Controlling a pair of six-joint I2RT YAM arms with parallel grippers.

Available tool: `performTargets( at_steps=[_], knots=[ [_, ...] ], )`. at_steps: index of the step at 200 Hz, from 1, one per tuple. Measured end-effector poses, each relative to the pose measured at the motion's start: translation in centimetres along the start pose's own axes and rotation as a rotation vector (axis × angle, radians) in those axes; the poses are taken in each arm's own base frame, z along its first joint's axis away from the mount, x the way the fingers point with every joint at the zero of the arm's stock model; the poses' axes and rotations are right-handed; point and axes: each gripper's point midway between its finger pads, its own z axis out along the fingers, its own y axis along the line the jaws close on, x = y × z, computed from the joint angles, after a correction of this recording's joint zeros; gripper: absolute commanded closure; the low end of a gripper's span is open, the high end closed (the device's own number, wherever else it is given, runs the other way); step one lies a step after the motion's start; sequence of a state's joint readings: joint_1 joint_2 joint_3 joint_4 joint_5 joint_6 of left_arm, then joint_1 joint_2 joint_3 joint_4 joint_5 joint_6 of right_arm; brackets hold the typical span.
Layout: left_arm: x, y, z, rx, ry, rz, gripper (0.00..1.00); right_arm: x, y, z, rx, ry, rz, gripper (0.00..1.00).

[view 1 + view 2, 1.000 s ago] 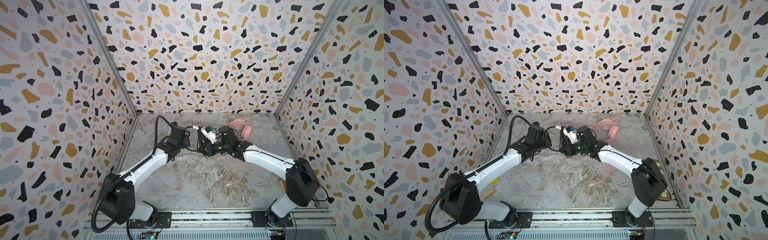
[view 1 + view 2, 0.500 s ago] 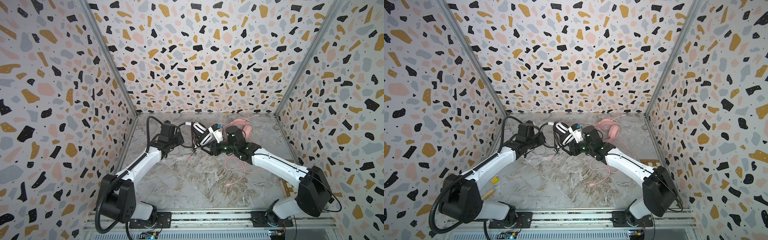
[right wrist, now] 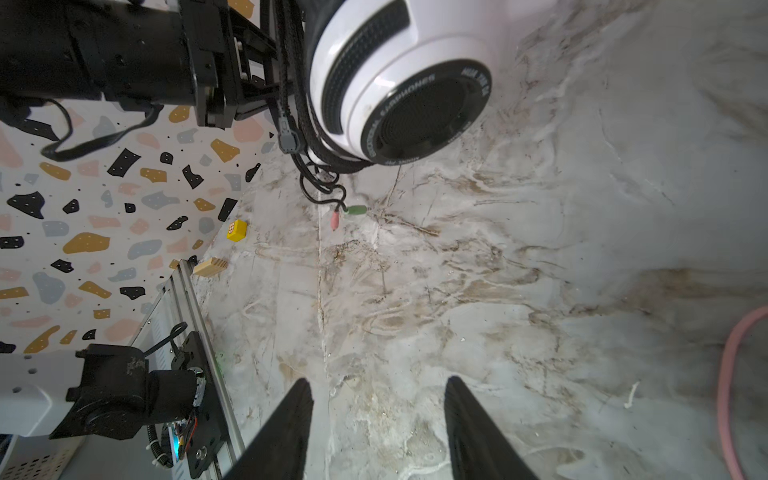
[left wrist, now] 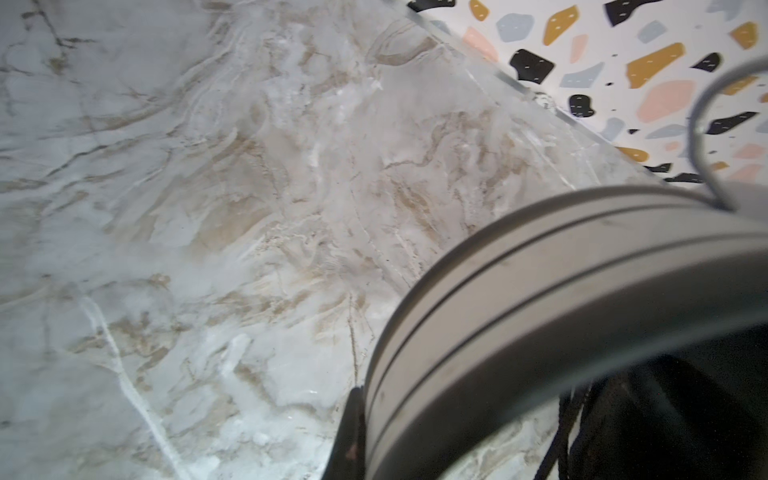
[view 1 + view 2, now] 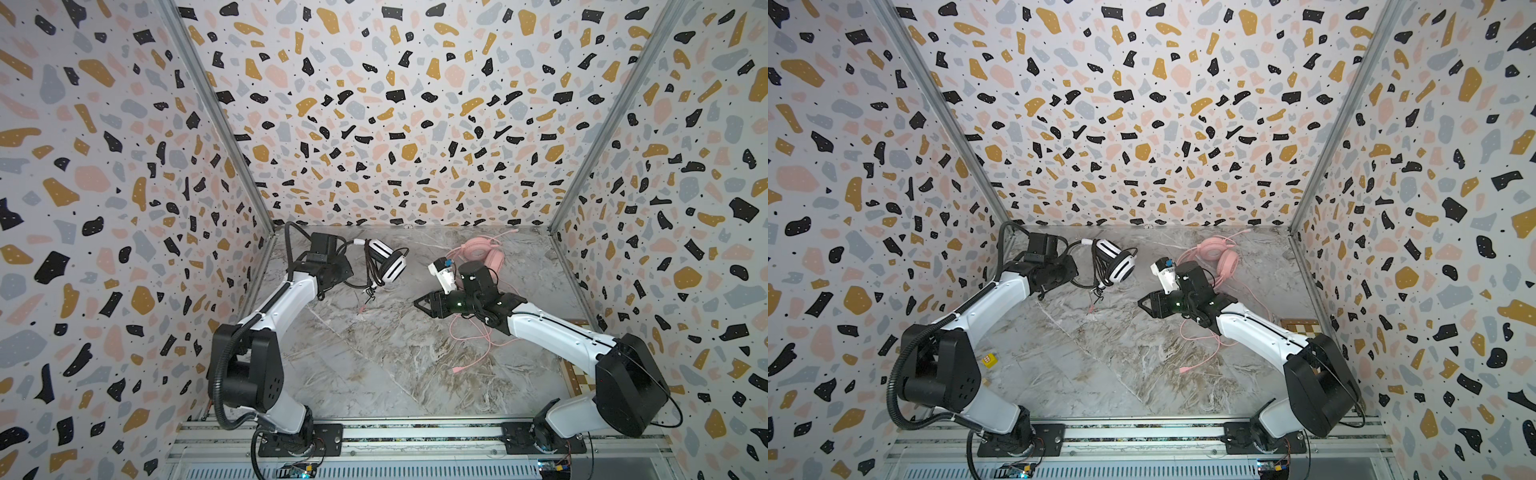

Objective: Wrap the headphones
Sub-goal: 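Pull the right gripper back from the headset while left lifts it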

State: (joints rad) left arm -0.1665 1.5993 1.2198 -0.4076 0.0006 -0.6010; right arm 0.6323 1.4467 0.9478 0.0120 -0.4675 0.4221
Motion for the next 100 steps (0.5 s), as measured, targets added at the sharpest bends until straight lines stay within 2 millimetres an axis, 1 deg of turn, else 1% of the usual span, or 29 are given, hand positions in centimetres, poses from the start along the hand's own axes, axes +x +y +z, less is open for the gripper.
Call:
performTargets(
  at_steps=[27, 51, 70, 100],
  knots=[
    [-0.9, 1.2, 1.2, -0.093, 0.007, -0.034, 1.00, 0.1, -0.6, -0.4, 0.002, -0.009, 0.008, 0.47],
    [-2.0, 1.6, 2.7, -0.139, 0.010, -0.077, 1.00, 0.1, -0.9, -0.8, 0.000, -0.019, 0.011, 0.47],
    [-2.7, 1.6, 4.8, -0.157, 0.024, -0.121, 1.00, 0.3, -1.0, -1.0, -0.001, -0.020, 0.015, 0.47],
    [-3.4, 2.2, 9.0, -0.177, 0.047, -0.210, 1.00, 0.3, -1.4, -1.7, 0.001, -0.031, 0.021, 0.47]
  ],
)
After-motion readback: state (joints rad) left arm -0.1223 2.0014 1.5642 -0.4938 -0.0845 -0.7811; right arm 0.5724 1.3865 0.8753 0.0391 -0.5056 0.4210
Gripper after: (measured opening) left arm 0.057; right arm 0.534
